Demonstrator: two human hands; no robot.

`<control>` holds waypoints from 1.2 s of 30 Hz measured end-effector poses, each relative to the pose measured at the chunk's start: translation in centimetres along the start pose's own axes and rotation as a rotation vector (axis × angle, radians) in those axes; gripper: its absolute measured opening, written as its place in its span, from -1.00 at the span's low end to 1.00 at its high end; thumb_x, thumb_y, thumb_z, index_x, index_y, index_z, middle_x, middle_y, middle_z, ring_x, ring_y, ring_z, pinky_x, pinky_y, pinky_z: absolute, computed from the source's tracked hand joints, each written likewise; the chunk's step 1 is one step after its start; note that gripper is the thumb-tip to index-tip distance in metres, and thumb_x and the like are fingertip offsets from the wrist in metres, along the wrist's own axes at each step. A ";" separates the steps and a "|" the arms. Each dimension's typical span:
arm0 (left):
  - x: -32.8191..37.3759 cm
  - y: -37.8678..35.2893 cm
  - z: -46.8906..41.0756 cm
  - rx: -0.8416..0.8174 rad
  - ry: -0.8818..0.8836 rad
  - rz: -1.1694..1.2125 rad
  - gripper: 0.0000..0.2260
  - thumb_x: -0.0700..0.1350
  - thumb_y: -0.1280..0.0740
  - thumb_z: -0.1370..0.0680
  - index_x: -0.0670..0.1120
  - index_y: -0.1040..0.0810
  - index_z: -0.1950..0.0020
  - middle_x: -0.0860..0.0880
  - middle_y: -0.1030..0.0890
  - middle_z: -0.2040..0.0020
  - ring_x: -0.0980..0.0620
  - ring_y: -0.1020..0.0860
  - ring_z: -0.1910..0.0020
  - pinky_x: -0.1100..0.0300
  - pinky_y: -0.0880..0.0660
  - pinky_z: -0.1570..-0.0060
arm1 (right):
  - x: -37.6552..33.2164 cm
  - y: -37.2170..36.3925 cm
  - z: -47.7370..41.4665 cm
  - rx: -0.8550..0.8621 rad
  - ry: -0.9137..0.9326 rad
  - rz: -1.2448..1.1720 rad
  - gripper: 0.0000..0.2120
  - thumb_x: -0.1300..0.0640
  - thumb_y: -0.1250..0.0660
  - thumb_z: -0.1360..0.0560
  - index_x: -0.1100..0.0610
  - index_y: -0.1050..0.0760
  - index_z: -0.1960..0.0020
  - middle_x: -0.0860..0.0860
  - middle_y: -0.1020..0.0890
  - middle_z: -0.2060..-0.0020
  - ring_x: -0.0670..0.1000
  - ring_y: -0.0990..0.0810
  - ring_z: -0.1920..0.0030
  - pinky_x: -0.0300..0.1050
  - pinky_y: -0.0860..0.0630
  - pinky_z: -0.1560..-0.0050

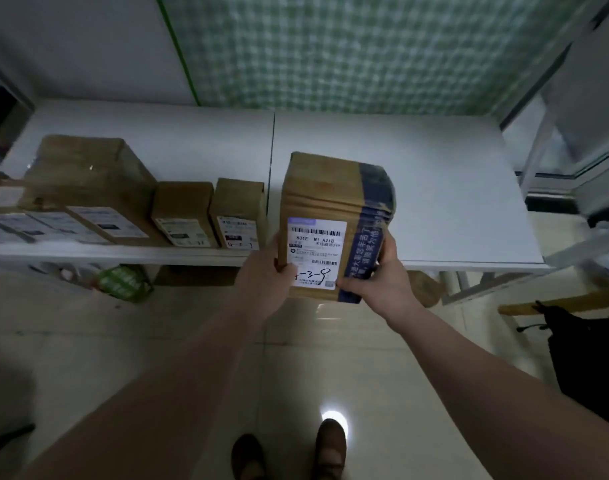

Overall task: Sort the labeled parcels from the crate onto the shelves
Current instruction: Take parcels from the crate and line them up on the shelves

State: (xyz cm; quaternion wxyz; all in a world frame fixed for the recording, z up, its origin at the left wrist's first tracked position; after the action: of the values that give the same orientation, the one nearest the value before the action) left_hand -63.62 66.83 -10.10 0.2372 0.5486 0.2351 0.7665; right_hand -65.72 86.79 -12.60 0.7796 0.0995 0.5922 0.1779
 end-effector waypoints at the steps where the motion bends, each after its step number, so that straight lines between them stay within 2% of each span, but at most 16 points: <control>1: -0.6 -0.1 -1.1 0.026 0.017 -0.023 -0.71 -0.14 -0.25 -0.57 -0.04 -0.44 -0.30 -0.06 -0.62 -0.05 0.03 -0.58 0.12 0.27 -0.51 0.22 | 0.3 -0.4 -1.1 0.015 0.026 0.016 0.06 0.20 -0.63 -0.23 -0.07 -0.08 -0.53 -0.20 -0.55 -0.11 -0.30 -0.55 0.05 -0.10 -0.55 -0.04; 3: -2.1 -0.5 -3.0 0.067 0.050 -0.043 -0.74 -0.09 -0.22 -0.60 -0.07 -0.44 -0.29 -0.10 -0.62 -0.05 -0.06 -0.59 0.08 0.08 -0.54 0.11 | 1.3 -1.6 -3.3 0.037 0.076 0.053 0.03 0.18 -0.62 -0.25 -0.06 -0.08 -0.53 -0.27 -0.55 -0.04 -0.37 -0.55 0.12 -0.28 -0.54 0.09; 5: -3.5 -1.1 -4.6 0.114 0.042 -0.016 -0.76 -0.05 -0.19 -0.62 -0.07 -0.45 -0.26 -0.07 -0.61 -0.06 -0.02 -0.57 0.07 0.13 -0.47 0.12 | 2.4 -2.6 -5.2 0.068 0.111 0.097 0.00 0.15 -0.60 -0.28 -0.05 -0.08 -0.53 -0.36 -0.52 0.07 -0.44 -0.54 0.19 -0.48 -0.45 0.26; 9: -6.9 -2.8 -7.2 0.189 0.023 0.037 -0.74 -0.08 -0.19 -0.63 -0.07 -0.46 -0.30 -0.02 -0.60 -0.09 0.02 -0.53 0.03 0.26 -0.33 0.14 | 5.2 -4.4 -7.9 0.122 0.152 0.161 -0.06 0.13 -0.56 -0.34 -0.03 -0.07 -0.54 -0.34 -0.52 0.15 -0.36 -0.49 0.27 -0.50 -0.36 0.27; 12: -9.3 -4.4 -8.5 0.220 0.021 0.086 -0.70 -0.09 -0.19 -0.62 -0.02 -0.45 -0.35 0.03 -0.59 -0.04 0.03 -0.55 0.07 0.29 -0.37 0.19 | 7.7 -5.8 -9.3 0.125 0.150 0.199 -0.09 0.13 -0.56 -0.36 -0.01 -0.10 -0.54 -0.39 -0.46 0.19 -0.38 -0.45 0.29 -0.56 -0.32 0.30; 15: -11.0 -5.5 -9.2 0.250 0.059 0.149 -0.72 -0.05 -0.18 -0.62 0.01 -0.45 -0.33 0.01 -0.60 -0.01 0.02 -0.55 0.13 0.24 -0.41 0.22 | 9.4 -6.6 -10.2 0.157 0.122 0.221 -0.17 0.10 -0.57 -0.35 0.06 -0.20 -0.49 -0.42 -0.42 0.23 -0.41 -0.41 0.31 -0.58 -0.32 0.35; 19: -11.5 -6.1 -9.5 0.330 0.056 0.084 -0.73 -0.04 -0.17 -0.63 -0.05 -0.45 -0.30 0.12 -0.50 0.08 0.20 -0.43 0.23 0.58 -0.31 0.33 | 11.5 -8.0 -10.8 0.189 0.058 0.178 -0.19 0.03 -0.58 -0.33 0.04 -0.24 -0.45 -0.46 -0.43 0.27 -0.51 -0.45 0.29 -0.56 -0.33 0.33; 21: -12.3 -6.6 -9.4 0.340 0.129 0.071 -0.72 0.03 -0.17 -0.62 -0.11 -0.47 -0.22 0.07 -0.52 0.12 0.21 -0.44 0.27 0.49 -0.33 0.39 | 12.1 -8.4 -11.0 0.196 0.048 0.161 -0.18 0.04 -0.59 -0.32 0.05 -0.24 -0.44 -0.44 -0.44 0.25 -0.60 -0.41 0.26 -0.64 -0.33 0.33; 22: -12.8 -6.9 -9.3 0.323 0.192 0.061 -0.69 0.07 -0.16 -0.62 -0.14 -0.47 -0.17 0.01 -0.55 0.10 0.13 -0.47 0.25 0.42 -0.30 0.41 | 12.2 -8.5 -11.2 0.195 0.042 0.156 -0.19 0.06 -0.59 -0.32 0.06 -0.24 -0.44 -0.42 -0.44 0.24 -0.59 -0.41 0.27 -0.66 -0.32 0.32; 25: -13.8 -7.7 -9.4 0.193 0.269 -0.012 -0.66 0.05 -0.10 -0.64 -0.20 -0.48 -0.08 -0.16 -0.58 0.02 -0.06 -0.51 0.13 0.24 -0.31 0.33 | 11.9 -8.9 -11.8 0.191 0.035 0.167 -0.21 0.08 -0.59 -0.32 0.04 -0.25 -0.43 -0.39 -0.45 0.23 -0.48 -0.43 0.30 -0.61 -0.32 0.34; 27: -13.6 -7.7 -9.3 0.136 0.258 -0.055 -0.71 -0.06 -0.11 -0.64 -0.21 -0.47 -0.22 -0.18 -0.56 -0.11 -0.12 -0.53 -0.04 0.16 -0.39 0.13 | 11.4 -9.3 -12.3 0.182 0.043 0.163 -0.21 0.09 -0.59 -0.32 0.05 -0.26 -0.43 -0.37 -0.48 0.21 -0.40 -0.45 0.25 -0.59 -0.33 0.31; 29: -13.4 -7.5 -9.4 0.130 0.237 -0.004 -0.72 -0.09 -0.18 -0.61 -0.18 -0.49 -0.25 -0.13 -0.54 -0.15 -0.08 -0.51 -0.08 0.23 -0.38 0.09 | 10.9 -9.5 -12.8 0.178 0.055 0.149 -0.20 0.10 -0.58 -0.32 0.06 -0.25 -0.44 -0.28 -0.53 0.14 -0.26 -0.51 0.17 -0.52 -0.35 0.22; 32: -13.4 -7.4 -9.8 0.125 0.213 0.056 -0.72 -0.08 -0.22 -0.59 -0.16 -0.48 -0.26 -0.06 -0.49 -0.09 0.03 -0.45 0.04 0.33 -0.29 0.26 | 10.6 -9.5 -13.4 0.185 0.056 0.155 -0.21 0.12 -0.57 -0.33 0.07 -0.25 -0.44 -0.19 -0.54 0.05 -0.11 -0.52 0.05 -0.36 -0.39 0.11; 36: -13.7 -7.4 -10.3 0.085 0.205 0.053 -0.65 -0.07 -0.22 -0.59 -0.09 -0.40 -0.37 0.03 -0.42 -0.13 0.11 -0.37 0.02 0.30 -0.24 0.09 | 10.8 -9.4 -14.1 0.203 0.035 0.166 -0.23 0.17 -0.55 -0.33 0.07 -0.26 -0.44 -0.26 -0.52 0.14 -0.09 -0.54 0.05 -0.22 -0.45 0.01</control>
State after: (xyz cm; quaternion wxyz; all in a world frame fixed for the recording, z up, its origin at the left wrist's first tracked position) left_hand -68.70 63.05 -27.68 0.1682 0.4828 0.2760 0.8139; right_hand -75.16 81.66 -29.57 0.7376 0.2236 0.6104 0.1826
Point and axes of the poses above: each hand's wrist, its own z-axis away from the middle knuckle, its own y-axis out of the back of the hand, x = y × z, the point moved 7 cm from there along -z, towards the middle knuckle
